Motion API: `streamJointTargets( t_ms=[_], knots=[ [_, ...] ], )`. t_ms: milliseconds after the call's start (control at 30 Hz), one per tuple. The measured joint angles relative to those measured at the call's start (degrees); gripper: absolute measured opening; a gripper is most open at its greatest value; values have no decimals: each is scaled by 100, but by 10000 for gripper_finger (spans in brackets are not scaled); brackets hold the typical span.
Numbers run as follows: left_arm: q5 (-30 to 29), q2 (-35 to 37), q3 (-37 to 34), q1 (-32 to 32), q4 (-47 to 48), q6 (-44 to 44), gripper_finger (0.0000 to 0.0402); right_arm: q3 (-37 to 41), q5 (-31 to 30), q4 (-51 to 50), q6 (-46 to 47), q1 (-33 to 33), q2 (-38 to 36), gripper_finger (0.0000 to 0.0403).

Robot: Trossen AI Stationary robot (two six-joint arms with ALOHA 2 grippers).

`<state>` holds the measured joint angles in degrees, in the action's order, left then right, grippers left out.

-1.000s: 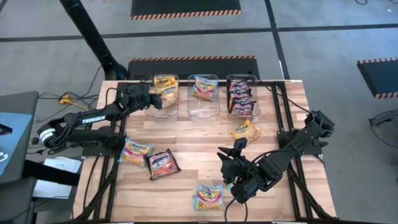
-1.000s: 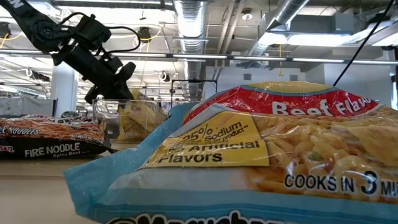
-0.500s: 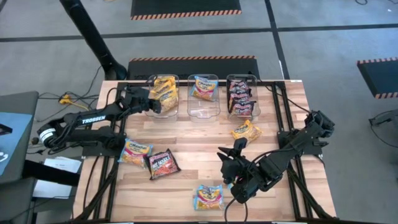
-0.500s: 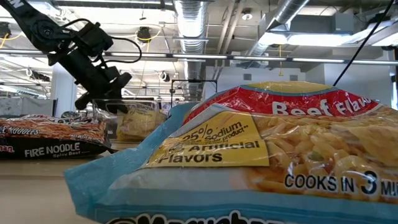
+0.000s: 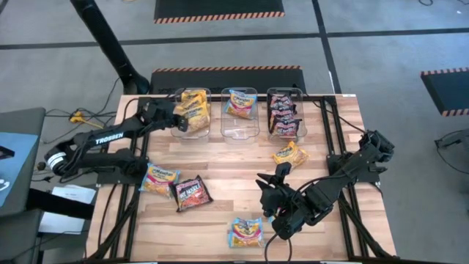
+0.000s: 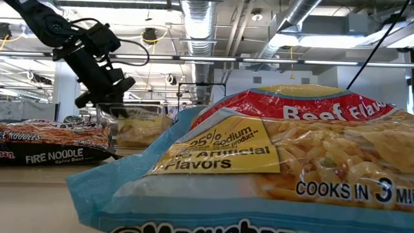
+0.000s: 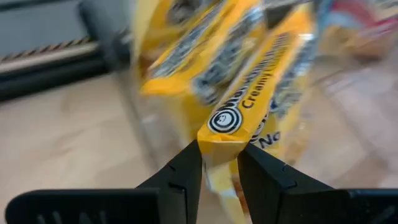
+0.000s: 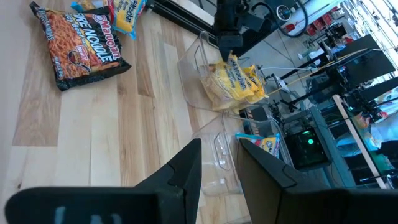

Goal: Sort Maruchan noodles
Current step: Put the yellow noodle pack into the left transparent bin

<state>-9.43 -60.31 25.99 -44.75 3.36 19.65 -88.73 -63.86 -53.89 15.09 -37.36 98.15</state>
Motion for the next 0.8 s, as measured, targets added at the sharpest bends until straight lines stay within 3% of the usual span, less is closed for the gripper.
streamJointTargets(
  t_ms=[133, 800],
  knots=[
    [-16, 4, 162, -159, 568, 7, 88, 0, 0, 17, 0, 0, 0, 128],
    [223, 0, 486, -229, 794, -209, 89, 0, 137, 36, 0, 37, 0, 128]
  ],
)
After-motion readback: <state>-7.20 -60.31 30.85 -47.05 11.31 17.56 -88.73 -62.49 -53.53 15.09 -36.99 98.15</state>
